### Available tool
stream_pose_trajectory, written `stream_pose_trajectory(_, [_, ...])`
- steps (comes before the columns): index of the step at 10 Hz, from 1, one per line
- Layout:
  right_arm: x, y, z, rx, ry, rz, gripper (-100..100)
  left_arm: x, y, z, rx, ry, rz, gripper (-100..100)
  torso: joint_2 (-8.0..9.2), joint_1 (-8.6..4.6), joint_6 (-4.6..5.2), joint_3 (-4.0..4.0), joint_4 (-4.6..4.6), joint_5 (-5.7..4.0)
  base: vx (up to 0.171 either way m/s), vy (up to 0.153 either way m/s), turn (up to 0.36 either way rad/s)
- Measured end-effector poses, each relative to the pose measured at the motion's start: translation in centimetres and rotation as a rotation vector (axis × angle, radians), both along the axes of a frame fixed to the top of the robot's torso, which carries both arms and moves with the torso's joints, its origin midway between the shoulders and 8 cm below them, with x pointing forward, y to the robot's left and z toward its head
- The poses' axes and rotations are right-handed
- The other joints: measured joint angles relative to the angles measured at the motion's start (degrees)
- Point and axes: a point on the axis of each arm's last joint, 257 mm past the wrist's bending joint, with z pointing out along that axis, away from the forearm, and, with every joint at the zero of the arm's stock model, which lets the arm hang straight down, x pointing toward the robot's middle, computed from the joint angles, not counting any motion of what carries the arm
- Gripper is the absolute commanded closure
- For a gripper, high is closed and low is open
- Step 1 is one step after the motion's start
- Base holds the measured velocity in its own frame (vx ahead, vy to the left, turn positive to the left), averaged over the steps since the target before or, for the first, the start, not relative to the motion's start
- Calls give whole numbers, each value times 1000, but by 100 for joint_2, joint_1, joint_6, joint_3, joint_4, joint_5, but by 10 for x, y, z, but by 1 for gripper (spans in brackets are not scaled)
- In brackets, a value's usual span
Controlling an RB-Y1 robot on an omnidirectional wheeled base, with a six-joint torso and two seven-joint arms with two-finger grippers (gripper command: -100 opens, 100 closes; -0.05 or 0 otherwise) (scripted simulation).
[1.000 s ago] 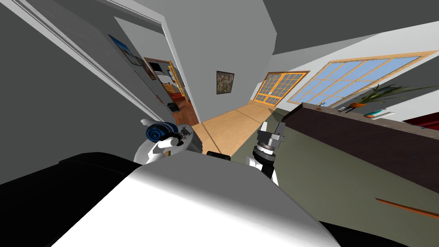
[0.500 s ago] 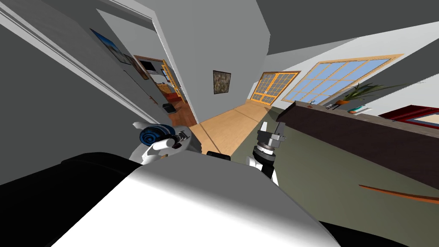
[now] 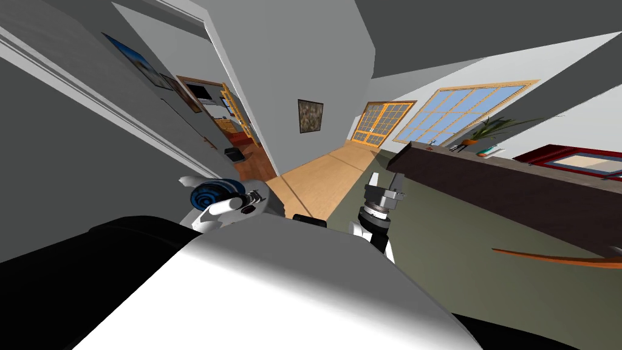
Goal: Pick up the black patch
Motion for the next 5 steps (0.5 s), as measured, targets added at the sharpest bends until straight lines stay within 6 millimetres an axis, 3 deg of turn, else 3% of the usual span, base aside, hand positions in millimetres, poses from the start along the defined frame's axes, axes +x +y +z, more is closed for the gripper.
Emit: stream_pose_trajectory(5, [0, 0, 0, 0, 0, 0, 0, -54, 14, -27, -72, 164, 32, -100, 2, 1, 1, 1, 0, -1, -4, 23, -98])
